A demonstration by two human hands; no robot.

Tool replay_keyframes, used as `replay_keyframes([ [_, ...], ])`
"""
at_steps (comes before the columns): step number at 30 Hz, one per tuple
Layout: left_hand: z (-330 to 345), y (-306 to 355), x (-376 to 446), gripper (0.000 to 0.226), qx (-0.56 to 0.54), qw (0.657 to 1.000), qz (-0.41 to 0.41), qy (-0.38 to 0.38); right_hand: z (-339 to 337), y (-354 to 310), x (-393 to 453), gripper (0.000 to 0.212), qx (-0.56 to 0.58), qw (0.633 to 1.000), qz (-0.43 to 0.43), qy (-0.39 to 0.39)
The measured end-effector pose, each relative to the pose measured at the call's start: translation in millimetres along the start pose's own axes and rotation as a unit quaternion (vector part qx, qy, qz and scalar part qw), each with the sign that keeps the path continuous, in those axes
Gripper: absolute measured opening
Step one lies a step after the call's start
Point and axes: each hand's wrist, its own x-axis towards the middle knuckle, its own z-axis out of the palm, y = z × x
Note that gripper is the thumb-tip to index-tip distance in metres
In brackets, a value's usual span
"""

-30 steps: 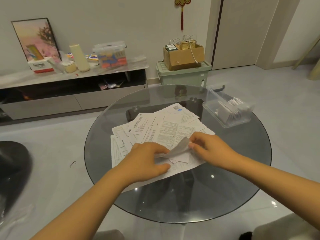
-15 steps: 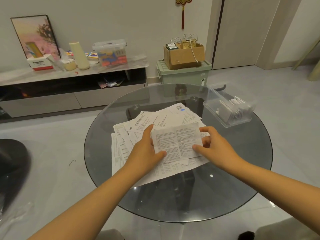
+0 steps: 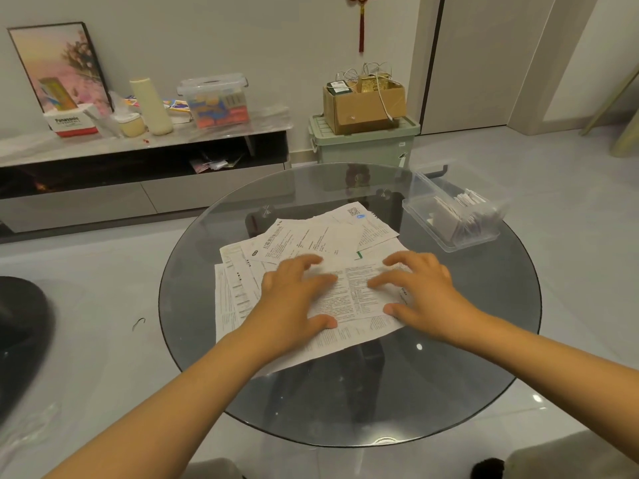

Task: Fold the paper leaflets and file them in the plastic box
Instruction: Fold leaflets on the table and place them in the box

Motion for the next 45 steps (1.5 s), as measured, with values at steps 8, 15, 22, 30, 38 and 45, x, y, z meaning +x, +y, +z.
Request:
replay_keyframes([
  [8,-1.0,0.3,0.9,0.044,0.039,0.996,0.060,-0.044,-4.2,0.1,-0.3,0.042,-0.047,0.994,-0.087,-0.044],
  [15,-10.4,12.9,-0.3,0.024,-0.044,0.999,0.002,0.013,-11.9,-6.5,0.9,0.024,0.012,0.999,-0.040,-0.006],
  [22,1.5,15.9,7.2,0.051,-0.026,0.999,-0.020,0.009,-6.1,-8.6,8.3,0.031,0.020,1.000,0.004,-0.002],
  [30,5.7,12.0,13.0,0.052,0.002,0.998,-0.038,0.051,-6.3,-3.9,10.3,0.026,-0.019,0.998,-0.022,-0.058],
  [38,11.9,16.2,5.5,0.020,-0.013,0.999,0.029,0.035,-15.8,-7.2,-3.6,0.036,0.012,0.991,-0.029,-0.129],
  [45,9.5,13.4,-1.9,0.035,-0.041,0.996,0.073,-0.042,-19.9,-4.5,-16.9,0.040,0.044,0.981,-0.070,-0.173],
])
